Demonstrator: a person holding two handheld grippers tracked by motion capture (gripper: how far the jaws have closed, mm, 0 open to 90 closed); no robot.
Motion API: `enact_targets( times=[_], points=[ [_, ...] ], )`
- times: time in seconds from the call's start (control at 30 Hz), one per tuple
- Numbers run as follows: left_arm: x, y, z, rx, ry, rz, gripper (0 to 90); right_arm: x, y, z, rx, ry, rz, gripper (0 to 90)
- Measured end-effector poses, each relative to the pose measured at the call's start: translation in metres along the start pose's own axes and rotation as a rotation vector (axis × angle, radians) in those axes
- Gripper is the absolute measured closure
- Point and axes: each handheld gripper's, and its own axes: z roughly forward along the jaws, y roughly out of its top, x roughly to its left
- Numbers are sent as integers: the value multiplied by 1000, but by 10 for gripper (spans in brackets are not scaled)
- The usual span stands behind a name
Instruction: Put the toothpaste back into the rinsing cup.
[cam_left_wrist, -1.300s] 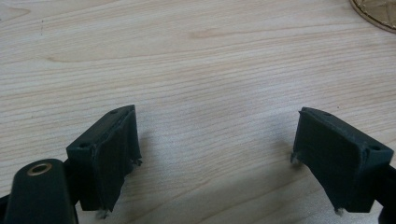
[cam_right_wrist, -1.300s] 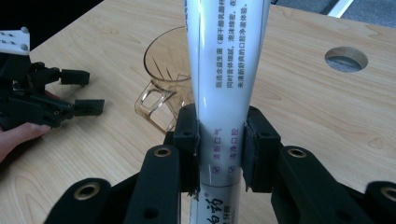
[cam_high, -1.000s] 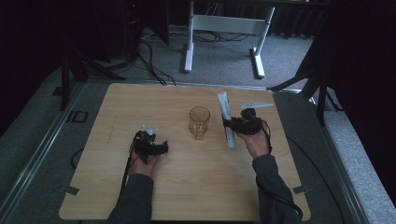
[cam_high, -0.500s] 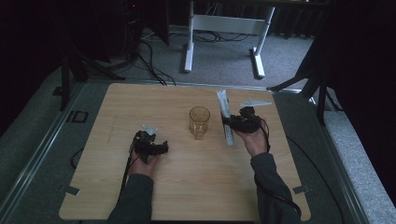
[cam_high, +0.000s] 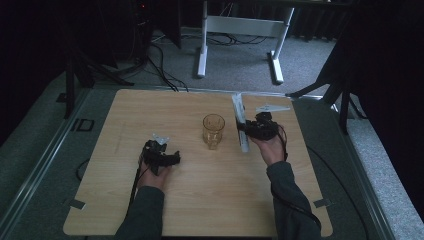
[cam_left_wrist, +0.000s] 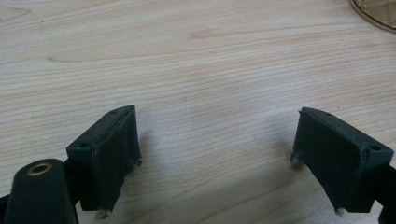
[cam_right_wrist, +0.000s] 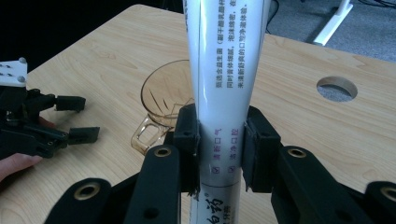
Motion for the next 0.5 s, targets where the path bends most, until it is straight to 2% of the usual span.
enact_targets(
  times=[0.5],
  points=[
    [0,0,0,1,0,0,143,2,7,5,-14,-6,-14,708]
  ],
)
